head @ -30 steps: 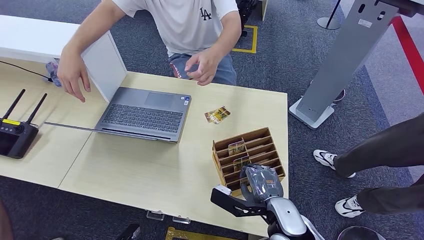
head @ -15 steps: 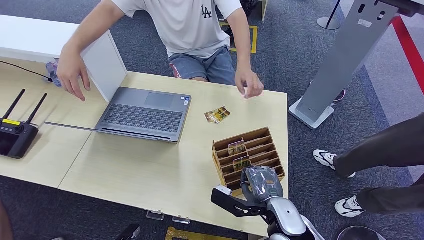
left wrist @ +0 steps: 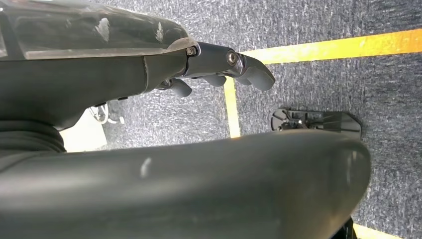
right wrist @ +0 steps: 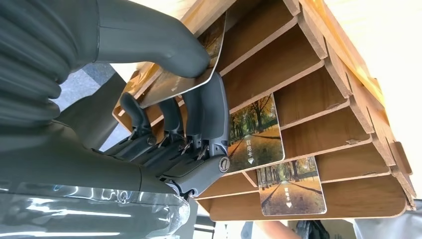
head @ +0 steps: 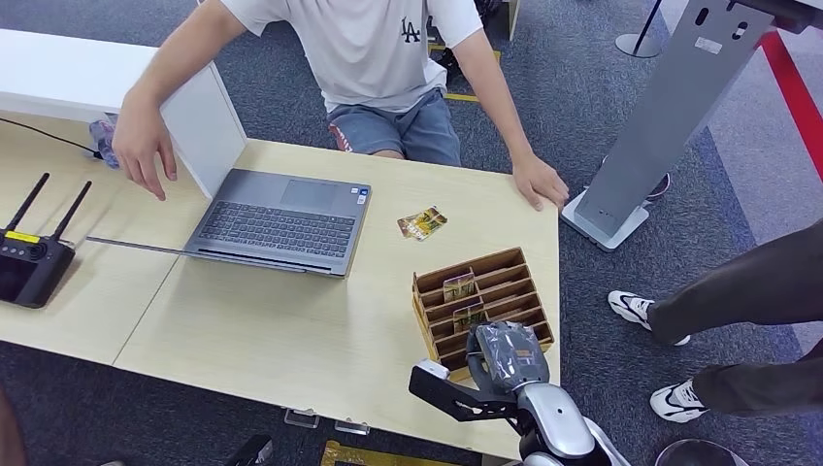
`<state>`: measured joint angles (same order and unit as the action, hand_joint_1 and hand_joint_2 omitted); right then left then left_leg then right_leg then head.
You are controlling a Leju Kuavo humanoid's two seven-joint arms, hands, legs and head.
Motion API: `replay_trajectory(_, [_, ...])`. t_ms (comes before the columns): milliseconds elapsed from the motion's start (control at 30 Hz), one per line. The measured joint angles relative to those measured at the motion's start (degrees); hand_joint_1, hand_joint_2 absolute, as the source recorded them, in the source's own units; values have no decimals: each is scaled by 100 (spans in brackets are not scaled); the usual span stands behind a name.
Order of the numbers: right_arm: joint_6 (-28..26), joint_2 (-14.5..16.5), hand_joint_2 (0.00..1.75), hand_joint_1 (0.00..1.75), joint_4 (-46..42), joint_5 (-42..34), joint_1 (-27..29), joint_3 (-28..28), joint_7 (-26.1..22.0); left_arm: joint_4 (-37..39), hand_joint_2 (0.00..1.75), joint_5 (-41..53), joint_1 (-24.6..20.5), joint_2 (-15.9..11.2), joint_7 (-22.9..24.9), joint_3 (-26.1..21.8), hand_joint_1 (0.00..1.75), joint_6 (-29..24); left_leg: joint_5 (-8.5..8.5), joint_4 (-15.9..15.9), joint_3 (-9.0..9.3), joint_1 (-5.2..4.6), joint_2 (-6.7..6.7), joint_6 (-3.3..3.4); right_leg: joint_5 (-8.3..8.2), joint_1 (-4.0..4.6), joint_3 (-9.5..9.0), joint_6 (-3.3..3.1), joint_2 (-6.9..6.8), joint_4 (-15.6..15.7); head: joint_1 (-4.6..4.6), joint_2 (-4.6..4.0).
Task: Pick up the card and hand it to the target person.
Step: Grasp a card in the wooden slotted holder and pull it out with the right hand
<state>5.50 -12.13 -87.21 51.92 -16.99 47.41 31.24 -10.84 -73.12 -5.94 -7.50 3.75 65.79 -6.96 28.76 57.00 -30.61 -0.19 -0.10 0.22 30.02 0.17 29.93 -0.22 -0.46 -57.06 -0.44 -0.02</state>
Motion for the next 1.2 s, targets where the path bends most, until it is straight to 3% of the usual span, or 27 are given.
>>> replay_trajectory(533, [-16,2,175,168,-2,-11,-19,-2,-11,2,0,54,0,-2,-123,0,0,-17,0,0,1,0,0,0,0,0,-1,0,0,0,0,0])
replay_trajectory(800, [-71,-12,175,168,-77,-384,-31,-24,-116,1,0,27,0,-23,-131,0,0,-32,0,0,1,0,0,0,0,0,0,0,0,0,0,0])
replay_trajectory(1200, [-439,-476,175,168,-1602,-1451,-314,-479,-436,2,0,-5,15,-52,-210,0,0,-9,0,1,1,-1,1,0,-1,-1,1,1,1,1,-1,0])
